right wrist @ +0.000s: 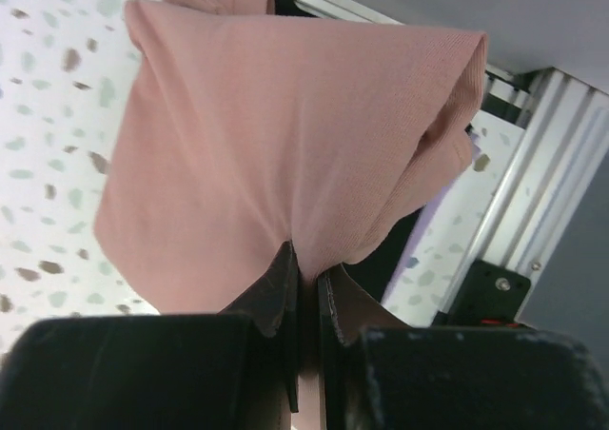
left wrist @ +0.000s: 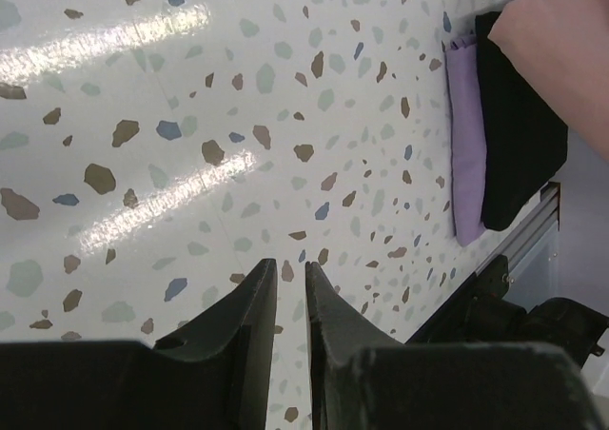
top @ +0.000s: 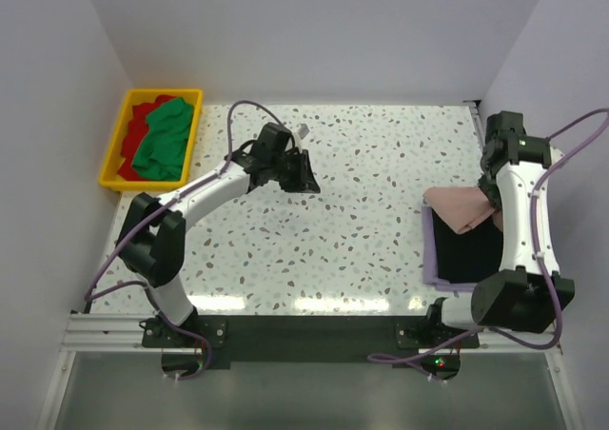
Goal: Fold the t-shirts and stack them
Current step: Neatly place the folded tshirt to the corner, then reset both grippers
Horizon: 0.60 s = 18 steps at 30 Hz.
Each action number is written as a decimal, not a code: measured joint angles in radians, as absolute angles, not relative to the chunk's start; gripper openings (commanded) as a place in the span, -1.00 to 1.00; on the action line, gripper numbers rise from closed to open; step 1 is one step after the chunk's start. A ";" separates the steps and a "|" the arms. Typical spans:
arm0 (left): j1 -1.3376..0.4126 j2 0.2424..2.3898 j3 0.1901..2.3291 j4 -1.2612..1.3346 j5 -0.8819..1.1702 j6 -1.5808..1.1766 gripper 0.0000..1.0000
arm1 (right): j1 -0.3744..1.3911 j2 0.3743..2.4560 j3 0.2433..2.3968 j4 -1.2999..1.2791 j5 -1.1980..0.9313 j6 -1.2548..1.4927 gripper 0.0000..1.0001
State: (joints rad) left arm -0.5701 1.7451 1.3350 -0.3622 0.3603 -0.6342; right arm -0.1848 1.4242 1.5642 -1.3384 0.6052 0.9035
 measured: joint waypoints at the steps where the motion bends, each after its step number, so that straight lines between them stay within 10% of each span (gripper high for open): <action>1: -0.573 1.742 1.322 -0.358 0.361 -0.635 -0.55 | -0.186 1.392 1.520 -1.333 0.609 0.903 -1.00; 4: -0.584 1.738 1.287 -0.351 0.364 -0.635 -0.54 | -0.190 1.301 1.373 -1.337 0.607 0.896 -1.00; 6: -0.591 1.737 1.265 -0.345 0.366 -0.635 -0.53 | -0.195 1.256 1.292 -1.340 0.599 0.888 0.25; 8: -0.600 1.735 1.250 -0.339 0.370 -0.635 -0.52 | -0.200 1.224 1.242 -1.347 0.584 0.869 0.97; 18: -0.607 1.682 1.238 -0.311 0.376 -0.634 -0.42 | -0.204 1.123 1.220 -1.296 0.438 0.683 0.97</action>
